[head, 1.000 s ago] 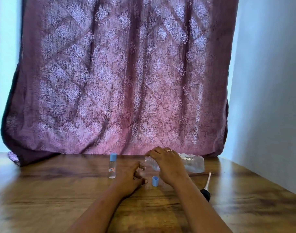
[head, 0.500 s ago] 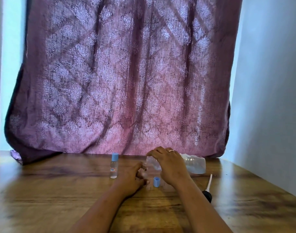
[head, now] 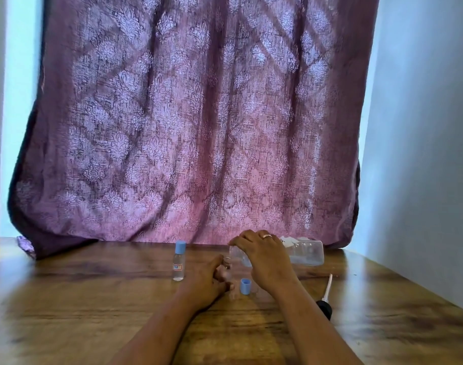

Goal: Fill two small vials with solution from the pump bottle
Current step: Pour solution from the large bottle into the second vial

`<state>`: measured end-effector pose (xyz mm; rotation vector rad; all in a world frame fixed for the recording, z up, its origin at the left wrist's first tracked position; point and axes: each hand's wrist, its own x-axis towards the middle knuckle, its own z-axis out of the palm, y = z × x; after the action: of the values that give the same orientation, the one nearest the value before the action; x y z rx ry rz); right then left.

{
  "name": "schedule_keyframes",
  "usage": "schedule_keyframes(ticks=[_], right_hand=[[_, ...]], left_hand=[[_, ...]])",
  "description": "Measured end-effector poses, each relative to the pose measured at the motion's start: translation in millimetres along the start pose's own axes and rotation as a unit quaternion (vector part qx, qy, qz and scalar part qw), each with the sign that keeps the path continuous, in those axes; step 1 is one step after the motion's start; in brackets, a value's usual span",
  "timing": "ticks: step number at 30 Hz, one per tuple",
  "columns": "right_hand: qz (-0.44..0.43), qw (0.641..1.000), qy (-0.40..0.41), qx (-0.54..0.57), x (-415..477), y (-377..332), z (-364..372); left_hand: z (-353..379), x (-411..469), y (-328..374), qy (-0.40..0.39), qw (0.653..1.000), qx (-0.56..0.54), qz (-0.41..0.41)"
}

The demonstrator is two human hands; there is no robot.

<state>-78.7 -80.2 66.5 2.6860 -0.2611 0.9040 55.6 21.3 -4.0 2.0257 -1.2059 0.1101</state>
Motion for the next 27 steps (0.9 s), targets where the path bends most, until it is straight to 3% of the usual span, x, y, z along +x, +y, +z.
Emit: schedule_keyframes(ticks=[27], right_hand=[[0.02,0.999,-0.004,0.036,-2.5,-0.1,1.3]], left_hand=[[-3.3,-4.2,3.9,0.003,0.999,-0.036,0.012]])
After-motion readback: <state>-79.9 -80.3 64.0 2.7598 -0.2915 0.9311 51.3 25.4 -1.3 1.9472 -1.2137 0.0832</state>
